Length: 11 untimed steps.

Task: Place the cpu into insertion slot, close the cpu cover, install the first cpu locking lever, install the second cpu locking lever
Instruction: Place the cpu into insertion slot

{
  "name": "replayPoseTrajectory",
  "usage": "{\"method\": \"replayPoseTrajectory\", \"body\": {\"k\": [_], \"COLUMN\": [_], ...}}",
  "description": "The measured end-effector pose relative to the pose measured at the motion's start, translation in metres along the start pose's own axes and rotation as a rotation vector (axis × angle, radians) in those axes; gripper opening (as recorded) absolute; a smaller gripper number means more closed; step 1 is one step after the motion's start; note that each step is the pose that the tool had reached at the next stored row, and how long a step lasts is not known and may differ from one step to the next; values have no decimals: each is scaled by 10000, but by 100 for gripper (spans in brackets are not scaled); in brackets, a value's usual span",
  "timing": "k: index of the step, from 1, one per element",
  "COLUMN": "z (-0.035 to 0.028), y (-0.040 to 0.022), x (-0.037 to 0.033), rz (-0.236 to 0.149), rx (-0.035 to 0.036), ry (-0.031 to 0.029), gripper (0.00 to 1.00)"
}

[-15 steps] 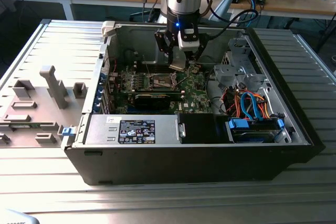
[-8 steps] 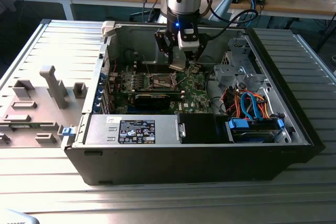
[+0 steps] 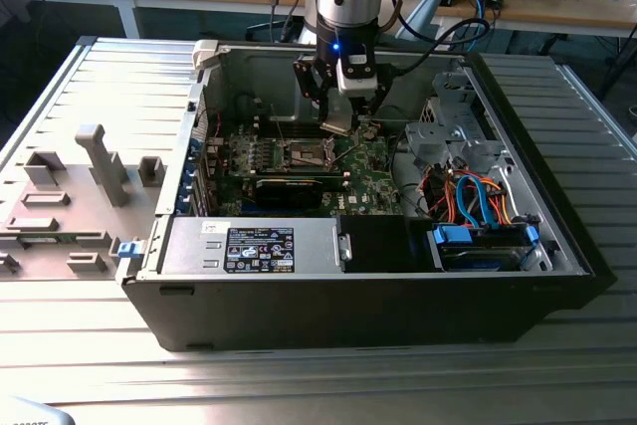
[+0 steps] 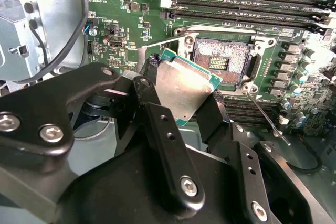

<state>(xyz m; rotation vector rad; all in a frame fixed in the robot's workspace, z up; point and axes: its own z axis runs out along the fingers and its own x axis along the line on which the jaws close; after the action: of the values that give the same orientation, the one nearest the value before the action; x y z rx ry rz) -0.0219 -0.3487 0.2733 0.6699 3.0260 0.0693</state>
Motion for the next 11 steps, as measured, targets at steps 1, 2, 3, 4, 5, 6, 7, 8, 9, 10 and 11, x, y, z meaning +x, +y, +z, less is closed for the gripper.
{"method": "replayPoseTrajectory", "body": {"k": [1, 2, 3, 4, 5, 6, 7, 8, 9, 10, 11], "z": [0, 0, 0, 0, 0, 0, 0, 0, 0, 0, 0], "y": [0, 0, 0, 0, 0, 0, 0, 0, 0, 0, 0], "x": [0, 0, 0, 0, 0, 0, 0, 0, 0, 0, 0], "rz": [13, 30, 39, 47, 56, 63, 77, 84, 91, 101, 108], "rx": [1, 1, 2, 2, 3, 2, 3, 3, 3, 4, 4], "ry": [0, -1, -2, -2, -3, -3, -4, -4, -4, -5, -5], "gripper": [54, 54, 54, 54, 54, 54, 54, 54, 54, 54, 54]}}
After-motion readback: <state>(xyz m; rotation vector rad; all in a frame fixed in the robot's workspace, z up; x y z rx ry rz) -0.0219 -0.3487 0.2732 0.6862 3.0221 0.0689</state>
